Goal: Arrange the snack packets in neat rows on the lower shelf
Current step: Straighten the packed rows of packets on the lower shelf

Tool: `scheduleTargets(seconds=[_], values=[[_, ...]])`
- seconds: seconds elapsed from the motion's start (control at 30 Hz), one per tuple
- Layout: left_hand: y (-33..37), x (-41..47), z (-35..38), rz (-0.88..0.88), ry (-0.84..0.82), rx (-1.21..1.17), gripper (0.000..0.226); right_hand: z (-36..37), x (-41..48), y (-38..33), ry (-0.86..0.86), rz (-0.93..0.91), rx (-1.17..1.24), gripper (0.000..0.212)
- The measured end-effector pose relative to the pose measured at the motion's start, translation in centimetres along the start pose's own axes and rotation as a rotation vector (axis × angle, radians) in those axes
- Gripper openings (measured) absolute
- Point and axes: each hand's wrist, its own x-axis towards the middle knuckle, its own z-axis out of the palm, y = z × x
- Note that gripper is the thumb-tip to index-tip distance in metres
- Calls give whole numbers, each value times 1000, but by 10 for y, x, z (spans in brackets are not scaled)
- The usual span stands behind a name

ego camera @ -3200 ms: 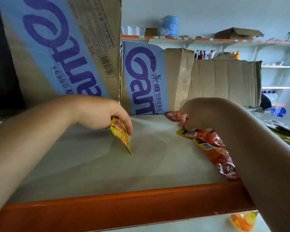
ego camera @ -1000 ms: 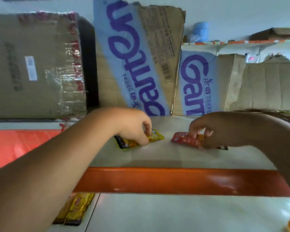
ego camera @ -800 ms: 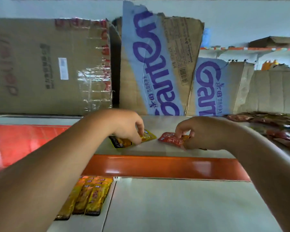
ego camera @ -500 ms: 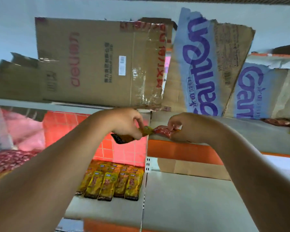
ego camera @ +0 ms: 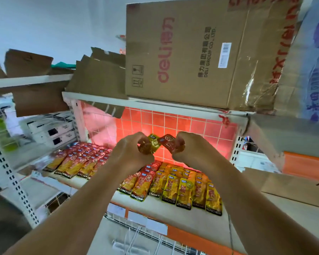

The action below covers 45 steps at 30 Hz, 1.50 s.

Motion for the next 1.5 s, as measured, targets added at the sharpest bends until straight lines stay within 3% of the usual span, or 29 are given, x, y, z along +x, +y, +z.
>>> scheduleTargets(seconds=[0.2,0.4,0.57,0.67,0.73,0.9,1.0,1.13,1.2,1.33,1.5], values=[[-66,-13,42,-107,80,38,35,78,9,31,4,60,206,21],[-85,-17,94,-214,82,-39,42,126,6,59,9,182,399,26],[-79,-4,134,-375,-29,-337,44,161,10,74,-72,416,777,49],[-81,6,155,-490,-83,-516,36,164,19,84,-74,450,954,36],[-86,12,161,-522,-96,-544,33,164,22,88,-71,413,941,31],[-98,30,163,-408,-180,-530,16,177,32,91,-1,482,801,24],[-108,39,163,-420,-263,-532,29,193,39,91,95,558,729,18],[-130,49,160,-292,-312,-442,19,209,44,80,187,575,681,14],[-146,55,156,-278,-341,-474,20,218,46,73,267,620,753,22],[-171,60,144,-224,-405,-529,15,234,46,59,359,755,1150,30],[-206,56,131,-52,-316,-348,13,248,27,70,490,839,825,28]])
